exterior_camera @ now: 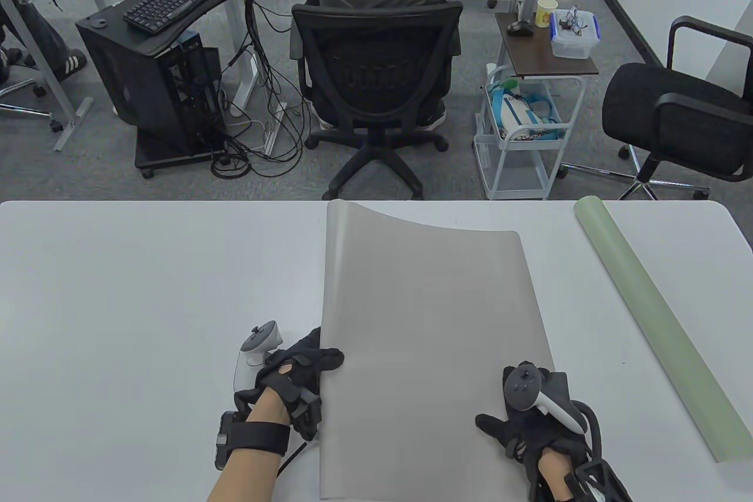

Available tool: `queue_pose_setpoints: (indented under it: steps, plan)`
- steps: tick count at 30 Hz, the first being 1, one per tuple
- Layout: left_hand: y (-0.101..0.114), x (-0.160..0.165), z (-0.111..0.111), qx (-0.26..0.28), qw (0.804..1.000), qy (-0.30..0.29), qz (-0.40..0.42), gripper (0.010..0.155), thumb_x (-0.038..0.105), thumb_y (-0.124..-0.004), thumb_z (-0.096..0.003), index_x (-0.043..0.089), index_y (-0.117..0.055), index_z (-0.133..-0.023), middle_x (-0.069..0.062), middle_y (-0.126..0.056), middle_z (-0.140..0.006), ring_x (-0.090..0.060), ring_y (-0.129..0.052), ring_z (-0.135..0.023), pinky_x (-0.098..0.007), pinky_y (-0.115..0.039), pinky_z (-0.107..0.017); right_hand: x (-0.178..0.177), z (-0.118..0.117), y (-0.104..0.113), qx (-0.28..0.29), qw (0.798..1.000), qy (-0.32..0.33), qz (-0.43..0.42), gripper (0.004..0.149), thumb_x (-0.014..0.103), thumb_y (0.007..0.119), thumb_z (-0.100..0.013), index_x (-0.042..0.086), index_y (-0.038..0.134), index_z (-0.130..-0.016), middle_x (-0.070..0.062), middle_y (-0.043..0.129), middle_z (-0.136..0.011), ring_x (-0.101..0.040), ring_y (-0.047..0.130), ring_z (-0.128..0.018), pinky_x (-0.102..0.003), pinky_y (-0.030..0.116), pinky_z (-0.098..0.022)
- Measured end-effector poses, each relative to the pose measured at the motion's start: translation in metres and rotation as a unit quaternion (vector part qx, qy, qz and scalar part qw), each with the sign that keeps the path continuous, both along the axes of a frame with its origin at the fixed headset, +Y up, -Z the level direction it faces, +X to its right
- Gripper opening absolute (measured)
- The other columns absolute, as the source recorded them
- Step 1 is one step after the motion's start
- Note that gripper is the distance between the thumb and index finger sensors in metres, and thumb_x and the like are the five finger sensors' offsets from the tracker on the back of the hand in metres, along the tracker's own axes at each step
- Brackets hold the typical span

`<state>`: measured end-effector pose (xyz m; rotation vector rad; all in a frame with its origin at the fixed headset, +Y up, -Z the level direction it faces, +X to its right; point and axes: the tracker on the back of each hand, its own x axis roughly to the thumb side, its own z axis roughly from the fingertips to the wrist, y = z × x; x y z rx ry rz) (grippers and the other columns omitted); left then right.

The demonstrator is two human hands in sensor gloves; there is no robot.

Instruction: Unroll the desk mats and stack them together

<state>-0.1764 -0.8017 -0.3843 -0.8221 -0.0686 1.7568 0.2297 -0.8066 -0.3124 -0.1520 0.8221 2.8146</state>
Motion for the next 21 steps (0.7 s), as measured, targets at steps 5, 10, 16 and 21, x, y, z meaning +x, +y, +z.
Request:
queue_pose_setpoints:
  steps: [5, 10, 16, 21]
  plan:
    - [0.015, -0.007, 0.001, 0.021, 1.000, 0.014, -0.008, 0.084, 0.022, -0.074, -0.0494, 0.013, -0.007, -0.099, -0.017, -0.046, -0.108, -0.036, -0.084, -0.084, -0.049, -0.078, -0.062, 0.000, 0.000, 0.000, 0.002, 1.000, -0.002, -0.001, 0.096, 0.074, 0.053, -0.039, 0.026, -0.004, -0.100, -0.004, -0.015, -0.104, -0.034, -0.012, -0.097, -0.054, 0.005, -0.069]
    - [0.013, -0.011, 0.002, 0.010, 0.999, 0.037, 0.001, 0.081, 0.033, -0.092, -0.0462, 0.014, -0.035, -0.101, -0.006, -0.063, -0.101, -0.024, -0.093, -0.077, -0.036, -0.086, -0.059, -0.001, 0.000, 0.000, 0.003, 1.000, -0.004, -0.001, 0.096, 0.074, 0.053, -0.039, 0.025, -0.004, -0.100, -0.004, -0.015, -0.104, -0.034, -0.012, -0.096, -0.054, 0.006, -0.069]
    - [0.008, -0.008, 0.001, 0.006, 1.000, 0.009, 0.025, 0.070, 0.031, -0.087, -0.0478, 0.021, -0.037, -0.097, -0.003, -0.062, -0.099, -0.022, -0.090, -0.078, -0.038, -0.086, -0.059, -0.001, 0.000, 0.000, 0.001, 1.000, -0.004, -0.001, 0.096, 0.074, 0.053, -0.040, 0.025, -0.005, -0.099, -0.005, -0.015, -0.104, -0.034, -0.013, -0.096, -0.054, 0.005, -0.069]
    - [0.007, -0.012, 0.001, 0.002, 1.000, 0.022, 0.015, 0.075, 0.024, -0.080, -0.0485, 0.016, -0.025, -0.099, -0.010, -0.060, -0.104, -0.034, -0.096, -0.082, -0.041, -0.091, -0.057, 0.000, 0.000, 0.000, 0.001, 1.000, -0.004, -0.003, 0.096, 0.074, 0.054, -0.040, 0.026, -0.004, -0.099, -0.004, -0.015, -0.104, -0.034, -0.013, -0.096, -0.054, 0.005, -0.069]
